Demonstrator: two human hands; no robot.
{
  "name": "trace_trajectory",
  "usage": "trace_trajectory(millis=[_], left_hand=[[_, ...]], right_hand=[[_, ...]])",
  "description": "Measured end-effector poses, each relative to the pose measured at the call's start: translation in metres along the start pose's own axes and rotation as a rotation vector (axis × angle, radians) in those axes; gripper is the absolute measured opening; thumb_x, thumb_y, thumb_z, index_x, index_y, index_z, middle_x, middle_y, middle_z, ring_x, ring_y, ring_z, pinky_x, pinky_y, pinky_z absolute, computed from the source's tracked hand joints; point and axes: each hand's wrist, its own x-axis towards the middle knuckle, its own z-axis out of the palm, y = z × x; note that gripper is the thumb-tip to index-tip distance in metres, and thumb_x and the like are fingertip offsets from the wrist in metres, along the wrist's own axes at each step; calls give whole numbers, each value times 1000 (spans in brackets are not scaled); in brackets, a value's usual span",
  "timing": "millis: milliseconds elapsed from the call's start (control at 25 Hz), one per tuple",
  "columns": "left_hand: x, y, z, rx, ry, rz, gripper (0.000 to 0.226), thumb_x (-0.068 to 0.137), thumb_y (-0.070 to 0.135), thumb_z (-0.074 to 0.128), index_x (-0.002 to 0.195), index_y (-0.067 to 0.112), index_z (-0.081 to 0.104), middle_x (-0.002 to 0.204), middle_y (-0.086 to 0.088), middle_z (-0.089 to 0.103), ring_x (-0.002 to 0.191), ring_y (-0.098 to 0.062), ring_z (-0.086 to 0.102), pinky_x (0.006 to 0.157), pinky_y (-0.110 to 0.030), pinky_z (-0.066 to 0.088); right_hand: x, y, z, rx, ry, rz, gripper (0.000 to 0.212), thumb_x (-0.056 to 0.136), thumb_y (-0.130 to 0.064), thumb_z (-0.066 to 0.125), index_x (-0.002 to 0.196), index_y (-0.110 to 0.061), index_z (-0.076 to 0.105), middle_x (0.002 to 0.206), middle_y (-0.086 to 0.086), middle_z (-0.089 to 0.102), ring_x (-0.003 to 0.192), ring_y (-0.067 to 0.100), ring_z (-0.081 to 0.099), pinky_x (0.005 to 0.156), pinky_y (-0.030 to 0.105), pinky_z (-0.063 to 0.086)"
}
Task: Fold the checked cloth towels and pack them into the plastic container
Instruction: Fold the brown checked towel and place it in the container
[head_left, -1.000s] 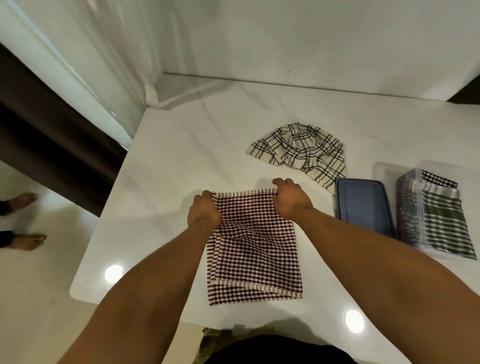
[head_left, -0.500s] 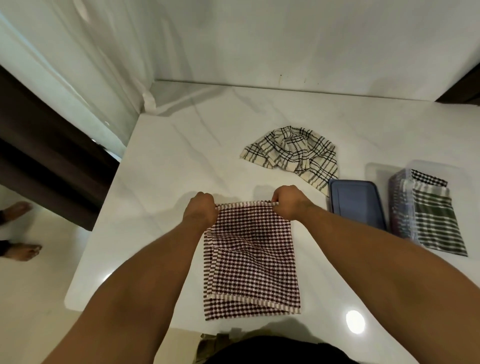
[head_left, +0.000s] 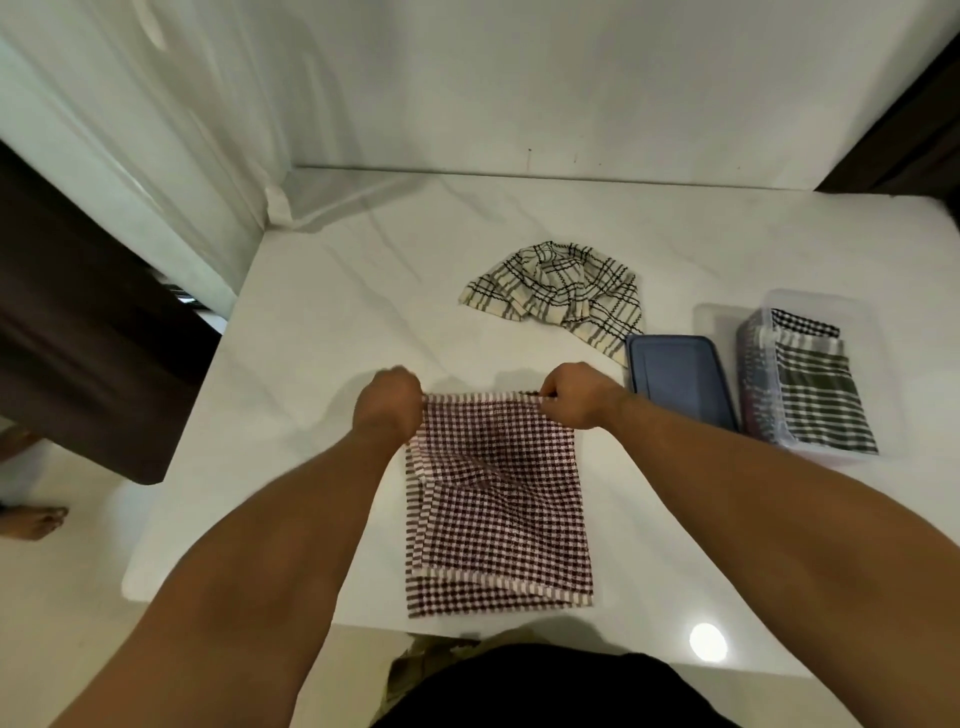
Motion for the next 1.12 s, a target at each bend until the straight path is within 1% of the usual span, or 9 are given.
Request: trace_trajectory(millis=[120,200,360,520,640,800,880,1000,1120], left_hand=[[5,15,-43,-48,218,31,17,91,15,55,97,5,67,101,-16,62,94,-35,61,81,-42,53],[6,23,-72,-61,288,57,18,89,17,55,101,6,63,103,-16,60,93,-36,61,79,-41,51],[6,31,-113,-26,378,144,20,87,20,55,100,10,65,102,-14,59,88,-36,62,77,-41,53],[0,45,-148,-128,564,252,25,91,19,48,99,12,70,110,-1,60,96,-26,60,80,-39,51],[-10,55,-162,-201,606,279,26,92,16,49,100,11,73,115,3,59,94,-25,62,84,-37,51],[-21,65,-168,-319,657,275,28,93,19,47,104,14,71,116,6,59,98,-21,62,87,-30,49],[-28,69,-169,-334,681,292,27,94,18,47,104,13,71,117,4,59,97,-22,62,86,-33,51],[-35,72,-173,-382,733,284,26,95,19,49,104,11,71,116,2,59,95,-21,62,86,-34,51],[-41,75,-178,-394,735,289,26,96,20,49,105,11,72,117,2,59,95,-20,62,86,-32,51]], right_hand=[[-13,-3,-37,-147,127,-7,23,87,-27,56,98,-21,76,97,3,71,85,23,65,76,36,58],[-23,-9,-68,-234,252,-27,20,85,-25,58,94,-20,76,93,4,70,85,27,67,75,36,58],[-48,-17,-120,-179,466,15,19,82,-29,63,94,-24,77,95,1,73,93,27,68,85,36,53],[-68,-23,-153,-57,723,50,21,86,-30,59,97,-26,76,101,1,74,98,29,67,91,38,49],[-78,-25,-162,-16,784,67,21,87,-27,60,99,-27,77,102,1,75,96,28,68,87,36,51],[-90,-23,-154,133,864,50,23,86,-22,60,101,-26,77,101,-1,75,92,25,69,82,35,56],[-94,-23,-153,176,912,40,24,86,-22,58,101,-25,77,101,-1,75,92,24,69,82,34,55],[-100,-26,-160,177,1011,12,26,89,-23,55,104,-23,76,104,1,74,95,25,68,84,38,55],[-104,-27,-164,151,1024,-3,26,90,-22,54,105,-22,76,104,1,73,95,26,68,82,37,55]])
